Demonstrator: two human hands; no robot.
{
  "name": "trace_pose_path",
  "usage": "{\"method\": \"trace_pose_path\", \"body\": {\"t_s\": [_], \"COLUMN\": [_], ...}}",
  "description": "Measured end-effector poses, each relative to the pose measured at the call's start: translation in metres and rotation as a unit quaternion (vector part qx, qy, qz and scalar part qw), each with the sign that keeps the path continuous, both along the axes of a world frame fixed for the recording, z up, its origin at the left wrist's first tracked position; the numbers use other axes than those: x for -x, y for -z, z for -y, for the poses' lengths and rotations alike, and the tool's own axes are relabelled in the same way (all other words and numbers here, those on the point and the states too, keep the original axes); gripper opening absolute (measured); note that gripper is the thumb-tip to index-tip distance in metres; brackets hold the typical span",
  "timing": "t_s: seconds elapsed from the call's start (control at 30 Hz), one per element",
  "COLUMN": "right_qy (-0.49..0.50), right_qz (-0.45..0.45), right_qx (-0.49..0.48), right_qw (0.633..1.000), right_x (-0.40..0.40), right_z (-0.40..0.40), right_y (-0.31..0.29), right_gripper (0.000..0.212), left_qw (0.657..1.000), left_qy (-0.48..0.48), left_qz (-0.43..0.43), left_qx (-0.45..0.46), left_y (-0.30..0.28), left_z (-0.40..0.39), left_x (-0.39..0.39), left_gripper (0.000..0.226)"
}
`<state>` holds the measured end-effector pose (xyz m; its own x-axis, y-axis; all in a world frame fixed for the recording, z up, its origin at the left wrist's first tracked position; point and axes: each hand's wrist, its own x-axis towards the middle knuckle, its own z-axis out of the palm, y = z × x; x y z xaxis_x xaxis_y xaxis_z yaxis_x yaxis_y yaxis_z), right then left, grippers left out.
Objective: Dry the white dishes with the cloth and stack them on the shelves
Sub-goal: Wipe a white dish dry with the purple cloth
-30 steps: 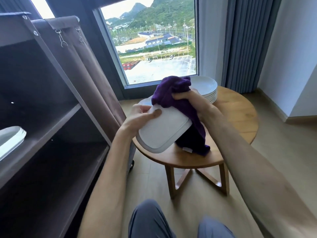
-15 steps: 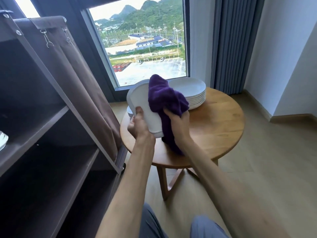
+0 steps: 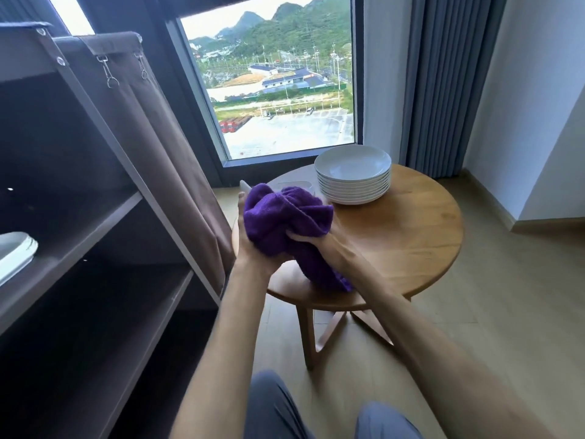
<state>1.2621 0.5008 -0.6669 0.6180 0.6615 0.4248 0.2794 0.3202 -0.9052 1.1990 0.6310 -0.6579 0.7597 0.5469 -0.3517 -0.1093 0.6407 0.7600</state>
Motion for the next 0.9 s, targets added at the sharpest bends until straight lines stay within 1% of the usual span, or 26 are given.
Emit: {"method": "trace_pose_path", "body": {"t_s": [0.03, 0.07, 0.1, 0.13, 0.17, 0.2, 0.23, 0.27, 0.3, 0.33, 0.37, 0.4, 0.47, 0.5, 0.57, 0.63, 0.67, 0.7, 0.77, 0.83, 0.9], "right_qy": [-0.007, 0.000, 0.026, 0.068, 0.116, 0.169, 0.220, 0.261, 0.289, 0.309, 0.328, 0.346, 0.372, 0.379, 0.369, 0.325, 0.297, 0.270, 0.217, 0.163, 0.126], "right_qz": [-0.005, -0.004, 0.000, 0.010, 0.030, 0.057, 0.086, 0.104, 0.105, 0.101, 0.095, 0.084, 0.054, 0.048, 0.051, 0.063, 0.077, 0.096, 0.120, 0.116, 0.101], "right_qx": [0.016, 0.022, 0.024, 0.031, 0.043, 0.067, 0.106, 0.144, 0.167, 0.166, 0.150, 0.129, 0.108, 0.110, 0.101, 0.050, 0.028, 0.017, 0.022, 0.050, 0.089], "right_qw": [1.000, 1.000, 0.999, 0.997, 0.992, 0.982, 0.966, 0.949, 0.937, 0.931, 0.928, 0.926, 0.920, 0.918, 0.923, 0.942, 0.951, 0.958, 0.969, 0.978, 0.983], "right_x": [0.005, 0.010, 0.015, 0.019, 0.021, 0.021, 0.019, 0.016, 0.013, 0.009, 0.005, 0.001, -0.011, -0.016, -0.020, -0.015, -0.013, -0.010, -0.010, -0.012, -0.015], "right_z": [-0.002, -0.006, -0.011, -0.016, -0.021, -0.025, -0.029, -0.033, -0.037, -0.041, -0.044, -0.046, -0.047, -0.048, -0.048, -0.046, -0.045, -0.044, -0.042, -0.037, -0.031], "right_y": [0.001, 0.003, 0.004, 0.005, 0.006, 0.007, 0.009, 0.009, 0.009, 0.008, 0.004, -0.001, -0.014, -0.020, -0.026, -0.028, -0.027, -0.025, -0.021, -0.018, -0.015], "right_gripper": [0.034, 0.027, 0.019, 0.021, 0.030, 0.038, 0.042, 0.042, 0.042, 0.044, 0.046, 0.051, 0.063, 0.067, 0.063, 0.050, 0.043, 0.036, 0.026, 0.019, 0.011], "left_qw": [1.000, 0.999, 0.999, 0.999, 0.999, 0.998, 0.993, 0.985, 0.977, 0.972, 0.966, 0.963, 0.962, 0.964, 0.966, 0.968, 0.970, 0.972, 0.975, 0.978, 0.976], "left_qy": [-0.013, -0.025, -0.023, -0.022, -0.015, 0.001, 0.026, 0.061, 0.097, 0.120, 0.135, 0.140, 0.154, 0.156, 0.149, 0.115, 0.096, 0.083, 0.056, 0.023, -0.035], "left_qz": [-0.009, -0.028, -0.039, -0.037, -0.014, 0.041, 0.109, 0.161, 0.185, 0.196, 0.209, 0.218, 0.213, 0.207, 0.204, 0.208, 0.209, 0.212, 0.213, 0.207, 0.213], "left_qx": [0.014, 0.015, 0.001, -0.026, -0.042, -0.041, -0.037, -0.029, -0.038, -0.057, -0.072, -0.078, -0.071, -0.063, -0.057, -0.080, -0.081, -0.063, -0.033, -0.019, -0.006], "left_y": [0.005, 0.012, 0.017, 0.019, 0.019, 0.018, 0.014, 0.009, 0.005, 0.003, 0.004, 0.005, 0.009, 0.011, 0.010, 0.005, 0.001, -0.003, -0.010, -0.016, -0.020], "left_z": [0.000, 0.001, 0.005, 0.009, 0.012, 0.014, 0.015, 0.017, 0.019, 0.022, 0.026, 0.031, 0.039, 0.042, 0.045, 0.043, 0.040, 0.035, 0.021, 0.008, 0.002], "left_x": [0.000, -0.002, -0.001, -0.002, -0.002, -0.002, 0.000, 0.001, 0.001, 0.001, 0.002, 0.003, 0.003, 0.003, -0.002, -0.009, -0.013, -0.015, -0.019, -0.024, -0.025], "left_gripper": [0.051, 0.045, 0.044, 0.044, 0.042, 0.042, 0.049, 0.064, 0.078, 0.086, 0.086, 0.079, 0.065, 0.064, 0.064, 0.062, 0.062, 0.066, 0.077, 0.082, 0.071]}}
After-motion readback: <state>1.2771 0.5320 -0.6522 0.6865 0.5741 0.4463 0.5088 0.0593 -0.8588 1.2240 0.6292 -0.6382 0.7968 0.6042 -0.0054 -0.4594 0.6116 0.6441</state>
